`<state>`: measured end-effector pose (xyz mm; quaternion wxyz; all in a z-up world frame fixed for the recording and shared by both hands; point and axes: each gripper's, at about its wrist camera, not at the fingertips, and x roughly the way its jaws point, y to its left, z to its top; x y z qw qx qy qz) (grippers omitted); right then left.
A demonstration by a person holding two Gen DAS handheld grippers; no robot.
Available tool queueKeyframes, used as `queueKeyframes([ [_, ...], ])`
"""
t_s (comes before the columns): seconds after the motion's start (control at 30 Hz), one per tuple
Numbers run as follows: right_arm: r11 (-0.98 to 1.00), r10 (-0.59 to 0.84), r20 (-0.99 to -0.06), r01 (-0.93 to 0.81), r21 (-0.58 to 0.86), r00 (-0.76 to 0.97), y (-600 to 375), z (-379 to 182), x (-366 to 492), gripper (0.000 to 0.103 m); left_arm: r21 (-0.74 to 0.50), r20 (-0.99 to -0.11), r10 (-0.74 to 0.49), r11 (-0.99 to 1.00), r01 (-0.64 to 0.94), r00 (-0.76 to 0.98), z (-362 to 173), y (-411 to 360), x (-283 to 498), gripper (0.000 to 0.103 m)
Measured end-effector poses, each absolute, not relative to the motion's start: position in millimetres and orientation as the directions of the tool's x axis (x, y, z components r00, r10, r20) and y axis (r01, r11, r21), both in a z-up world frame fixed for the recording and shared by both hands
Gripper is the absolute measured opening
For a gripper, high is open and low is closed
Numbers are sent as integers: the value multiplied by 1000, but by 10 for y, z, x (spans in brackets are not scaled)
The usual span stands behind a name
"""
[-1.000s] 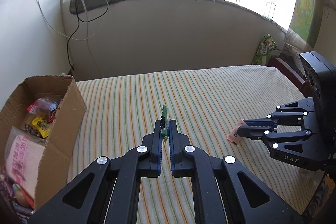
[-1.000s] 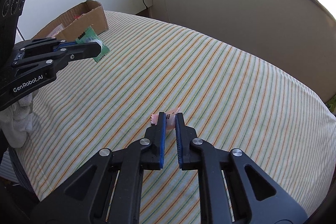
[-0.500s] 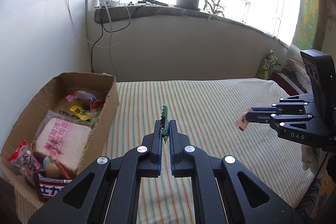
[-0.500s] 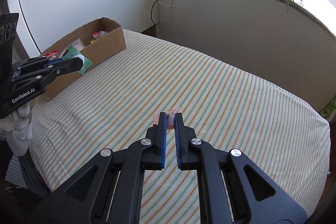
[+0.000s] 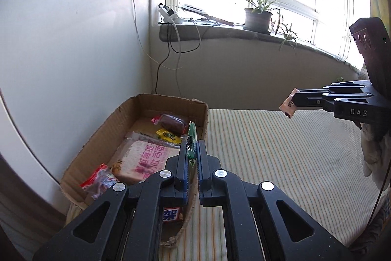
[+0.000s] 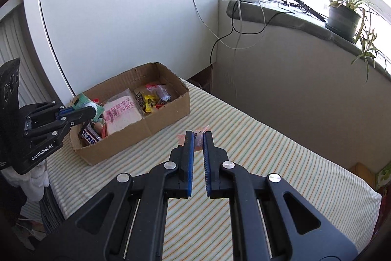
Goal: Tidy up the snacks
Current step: 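Carry the green and pink candies over the box and open both tools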
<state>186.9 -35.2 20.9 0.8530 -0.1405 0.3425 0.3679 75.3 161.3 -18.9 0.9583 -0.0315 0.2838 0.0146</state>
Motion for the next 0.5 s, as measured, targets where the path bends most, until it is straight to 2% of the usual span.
queueKeyframes([
  [0.5, 581, 610, -680, -813, 36, 406, 910, 290, 2062, 7, -22, -540, 90, 992, -121, 837, -232, 2044, 654, 5],
])
